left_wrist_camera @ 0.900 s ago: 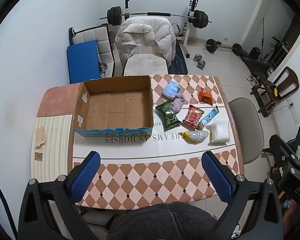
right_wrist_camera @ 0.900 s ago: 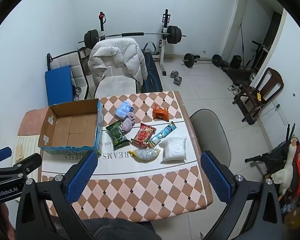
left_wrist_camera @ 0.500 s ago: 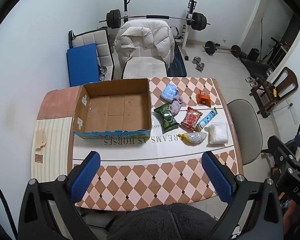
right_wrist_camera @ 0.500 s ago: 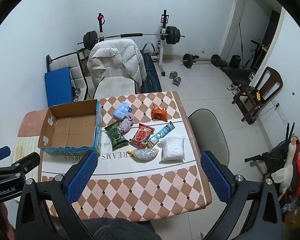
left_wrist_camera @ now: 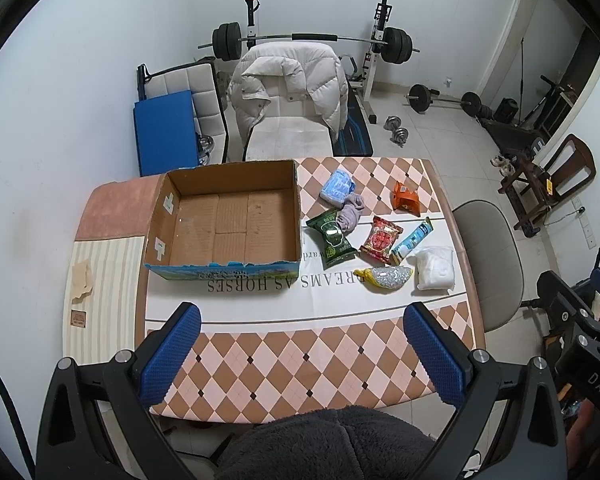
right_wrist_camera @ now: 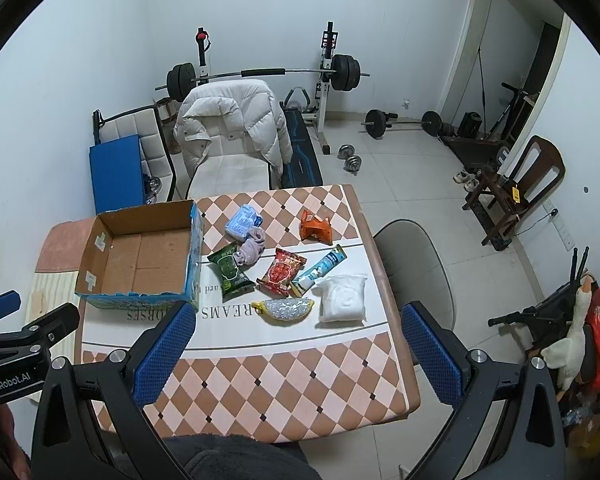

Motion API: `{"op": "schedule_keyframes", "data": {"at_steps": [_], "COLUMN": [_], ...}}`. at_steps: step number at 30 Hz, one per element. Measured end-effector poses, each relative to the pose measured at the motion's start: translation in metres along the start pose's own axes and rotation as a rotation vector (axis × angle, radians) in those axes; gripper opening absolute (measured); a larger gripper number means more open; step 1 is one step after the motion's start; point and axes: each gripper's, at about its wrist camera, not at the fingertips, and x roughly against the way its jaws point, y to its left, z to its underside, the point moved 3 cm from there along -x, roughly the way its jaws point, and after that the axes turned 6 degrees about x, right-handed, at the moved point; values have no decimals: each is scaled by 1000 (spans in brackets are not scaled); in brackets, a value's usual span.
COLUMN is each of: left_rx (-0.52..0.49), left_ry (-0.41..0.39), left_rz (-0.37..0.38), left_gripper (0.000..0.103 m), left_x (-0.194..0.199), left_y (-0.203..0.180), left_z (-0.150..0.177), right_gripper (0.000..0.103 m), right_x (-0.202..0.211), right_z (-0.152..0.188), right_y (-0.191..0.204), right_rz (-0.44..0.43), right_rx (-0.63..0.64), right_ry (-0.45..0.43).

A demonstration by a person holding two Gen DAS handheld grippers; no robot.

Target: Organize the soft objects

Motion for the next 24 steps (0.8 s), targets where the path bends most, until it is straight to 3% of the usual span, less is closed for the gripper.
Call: {"op": "schedule_keyframes", "data": {"at_steps": [24], "left_rx": [1], "left_ry": [-8], "left_rz": [-1], "left_gripper": [103], "left_x": [3], "left_y": [-4], "left_z": [-8], "right_gripper": [103], "right_x": [1], "right_z": [-5], "right_y": [-7], "right_rz": [-5], "right_rx": [1], "right_ry": [-9]}}
